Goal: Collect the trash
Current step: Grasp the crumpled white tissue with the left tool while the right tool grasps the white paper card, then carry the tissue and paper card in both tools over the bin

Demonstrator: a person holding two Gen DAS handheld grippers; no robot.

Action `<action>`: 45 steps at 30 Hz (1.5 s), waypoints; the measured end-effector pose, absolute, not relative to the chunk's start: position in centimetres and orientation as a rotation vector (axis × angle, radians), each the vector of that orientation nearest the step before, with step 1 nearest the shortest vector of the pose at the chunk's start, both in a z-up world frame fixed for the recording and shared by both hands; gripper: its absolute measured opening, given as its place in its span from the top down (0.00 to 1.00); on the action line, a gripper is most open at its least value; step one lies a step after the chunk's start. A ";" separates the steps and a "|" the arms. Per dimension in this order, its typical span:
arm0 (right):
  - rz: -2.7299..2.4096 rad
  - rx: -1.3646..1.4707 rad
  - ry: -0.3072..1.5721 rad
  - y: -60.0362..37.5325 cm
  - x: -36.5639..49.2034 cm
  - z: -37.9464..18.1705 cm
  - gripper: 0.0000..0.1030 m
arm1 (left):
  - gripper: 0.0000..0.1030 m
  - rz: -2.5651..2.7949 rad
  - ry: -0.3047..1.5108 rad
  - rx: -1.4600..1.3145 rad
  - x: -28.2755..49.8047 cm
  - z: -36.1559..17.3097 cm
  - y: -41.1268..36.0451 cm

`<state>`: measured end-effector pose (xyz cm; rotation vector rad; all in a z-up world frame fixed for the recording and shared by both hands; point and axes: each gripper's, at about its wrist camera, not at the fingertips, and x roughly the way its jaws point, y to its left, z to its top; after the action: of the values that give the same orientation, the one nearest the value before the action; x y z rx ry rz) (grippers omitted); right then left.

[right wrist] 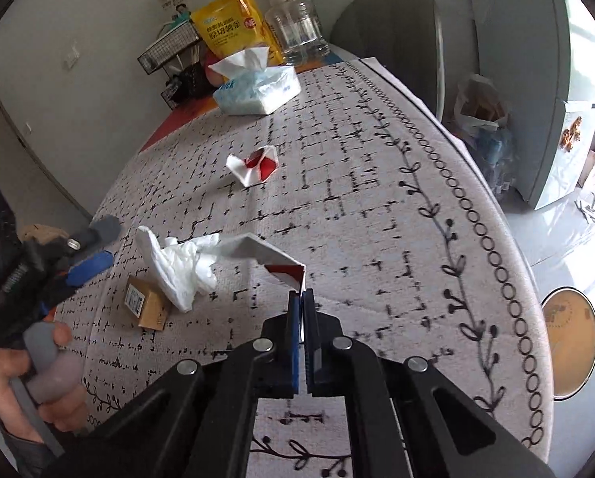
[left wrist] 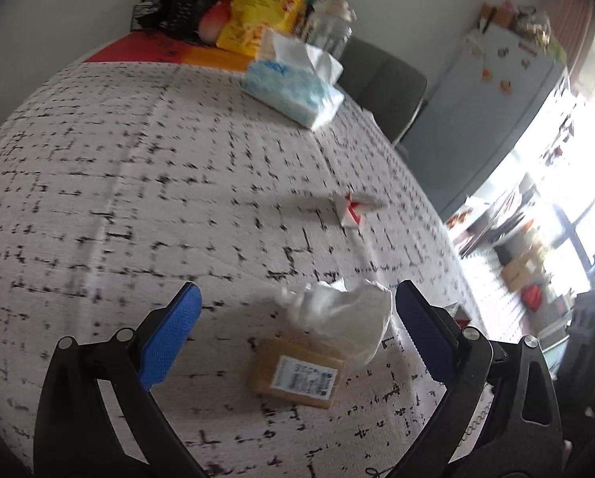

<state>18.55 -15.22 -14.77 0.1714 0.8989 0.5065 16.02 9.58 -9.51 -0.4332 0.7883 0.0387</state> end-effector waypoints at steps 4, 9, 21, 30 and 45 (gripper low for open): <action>0.496 0.189 0.896 -16.6 18.7 -14.6 0.97 | 0.11 0.037 0.824 -0.407 17.4 -10.3 8.2; 0.483 0.222 0.892 -18.2 18.9 -14.7 0.97 | 0.69 0.034 0.900 -0.414 19.0 -11.6 7.5; 0.509 0.238 0.879 -19.1 19.2 -14.3 0.97 | 0.88 0.055 0.755 -0.442 16.7 -8.1 7.7; 0.450 0.325 0.850 -23.1 19.1 -13.9 0.97 | 0.88 0.025 0.720 -0.409 16.9 -6.2 5.8; 0.301 0.445 0.774 -33.5 18.8 -13.7 0.97 | 0.88 -0.112 0.716 -0.324 20.4 -4.3 -3.9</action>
<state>18.79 -33.53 -13.72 0.4450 0.7735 0.3012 20.37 -3.86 -4.35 -0.3243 0.7159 -0.1121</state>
